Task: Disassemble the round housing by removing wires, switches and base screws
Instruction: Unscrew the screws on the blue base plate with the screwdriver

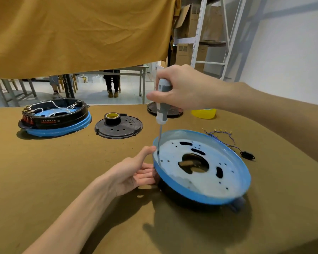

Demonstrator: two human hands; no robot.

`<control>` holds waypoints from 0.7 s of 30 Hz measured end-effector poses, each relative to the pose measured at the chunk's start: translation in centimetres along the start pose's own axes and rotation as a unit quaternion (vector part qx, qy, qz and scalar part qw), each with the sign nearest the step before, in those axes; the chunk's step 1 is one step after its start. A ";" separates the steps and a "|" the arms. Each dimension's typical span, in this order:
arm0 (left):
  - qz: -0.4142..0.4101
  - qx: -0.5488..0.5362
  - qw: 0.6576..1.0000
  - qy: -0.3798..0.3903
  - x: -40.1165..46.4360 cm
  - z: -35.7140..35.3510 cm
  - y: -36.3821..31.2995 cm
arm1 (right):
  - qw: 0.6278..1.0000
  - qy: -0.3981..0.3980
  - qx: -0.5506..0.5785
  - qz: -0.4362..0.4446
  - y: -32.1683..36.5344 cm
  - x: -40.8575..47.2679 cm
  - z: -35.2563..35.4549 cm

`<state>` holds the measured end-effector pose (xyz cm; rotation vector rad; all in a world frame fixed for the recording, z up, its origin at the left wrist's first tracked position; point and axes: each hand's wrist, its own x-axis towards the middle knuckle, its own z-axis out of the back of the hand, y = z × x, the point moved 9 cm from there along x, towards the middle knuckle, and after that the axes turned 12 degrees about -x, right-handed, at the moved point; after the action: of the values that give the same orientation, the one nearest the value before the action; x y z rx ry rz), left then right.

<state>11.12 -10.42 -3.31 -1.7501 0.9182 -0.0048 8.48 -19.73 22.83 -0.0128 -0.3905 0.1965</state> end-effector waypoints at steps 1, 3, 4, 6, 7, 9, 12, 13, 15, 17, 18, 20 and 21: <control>0.001 -0.006 1.000 -0.008 0.1 0.2 -0.1 | 1.000 0.001 -0.015 -0.015 -0.3 0.1 -0.2; 0.013 0.002 1.000 -0.008 0.0 0.3 -0.1 | 0.999 0.016 -0.038 -0.034 -0.9 0.4 -0.6; 0.016 0.011 1.000 -0.007 0.0 0.4 0.0 | 0.998 0.037 -0.036 -0.037 -1.0 0.5 -1.0; 0.012 0.024 1.000 -0.007 0.0 0.5 0.1 | 0.995 0.097 0.002 -0.030 -1.1 0.9 -1.5; 0.009 0.026 1.000 -0.009 0.1 0.6 0.1 | 0.992 0.125 0.027 -0.024 -1.1 1.0 -1.5; 0.007 0.031 0.999 -0.009 0.2 0.8 0.2 | 0.982 0.175 0.068 -0.020 -1.2 1.3 -1.3; 0.012 0.035 0.999 -0.002 0.2 0.8 0.3 | 0.980 0.193 0.031 -0.031 -1.2 1.2 -1.6; 0.014 0.036 0.999 0.000 0.2 0.8 0.3 | 0.984 0.176 -0.029 -0.030 -1.2 1.3 -1.8; 0.019 0.041 0.999 0.003 0.2 0.8 0.4 | 0.985 0.104 -0.135 -0.018 -0.8 1.6 -1.5; 0.023 0.044 0.999 0.002 0.2 0.8 0.4 | 0.987 0.089 -0.130 -0.008 -0.5 1.9 -1.1; 0.023 0.046 0.999 0.001 0.2 0.8 0.4 | 0.989 0.122 -0.083 -0.004 -0.3 1.8 -1.2; 0.021 0.051 0.998 0.002 0.2 0.8 0.4 | 0.980 0.198 -0.002 0.004 0.3 1.3 -1.3; 0.020 0.054 0.998 0.002 0.2 0.8 0.5 | 0.976 0.216 0.018 0.011 0.5 1.2 -1.2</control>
<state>11.35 -9.94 -4.13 -1.6317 0.9388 -0.0318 9.89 -18.99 22.14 -0.0234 0.0472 0.2169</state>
